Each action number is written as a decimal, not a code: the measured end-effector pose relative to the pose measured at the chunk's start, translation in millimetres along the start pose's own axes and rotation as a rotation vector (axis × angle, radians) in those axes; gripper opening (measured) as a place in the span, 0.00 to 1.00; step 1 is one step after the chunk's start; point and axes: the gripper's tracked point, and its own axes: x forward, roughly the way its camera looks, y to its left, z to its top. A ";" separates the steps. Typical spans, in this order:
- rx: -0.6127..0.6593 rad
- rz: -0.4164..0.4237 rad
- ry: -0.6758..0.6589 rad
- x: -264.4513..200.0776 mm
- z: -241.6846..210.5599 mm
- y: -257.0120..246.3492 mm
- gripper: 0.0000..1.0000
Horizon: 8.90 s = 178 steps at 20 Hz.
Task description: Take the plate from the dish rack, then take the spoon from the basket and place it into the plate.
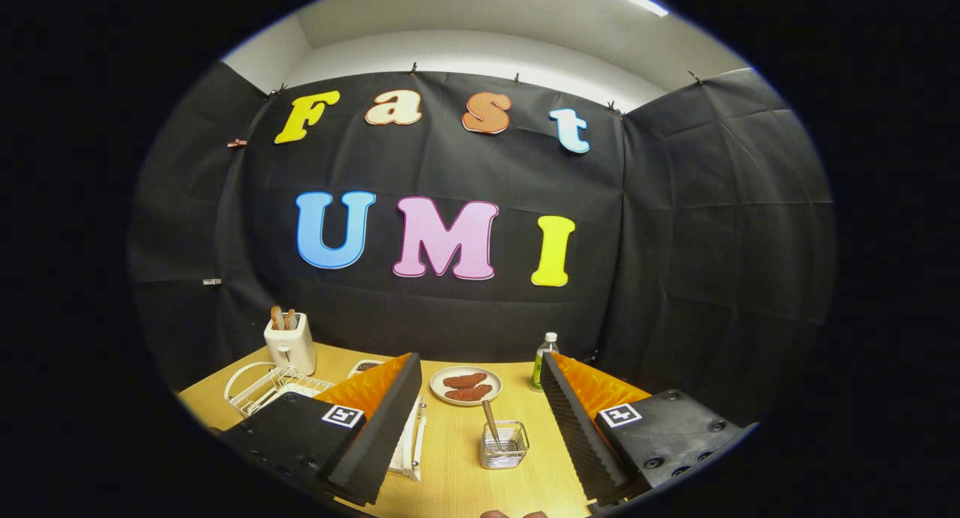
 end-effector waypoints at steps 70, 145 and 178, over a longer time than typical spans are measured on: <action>0.198 0.180 0.611 50.5 -133.3 106.3 0.15; -0.023 0.433 0.552 206.6 -247.5 -3.0 0.11; 0.366 0.102 0.784 -13.8 -261.7 30.8 0.11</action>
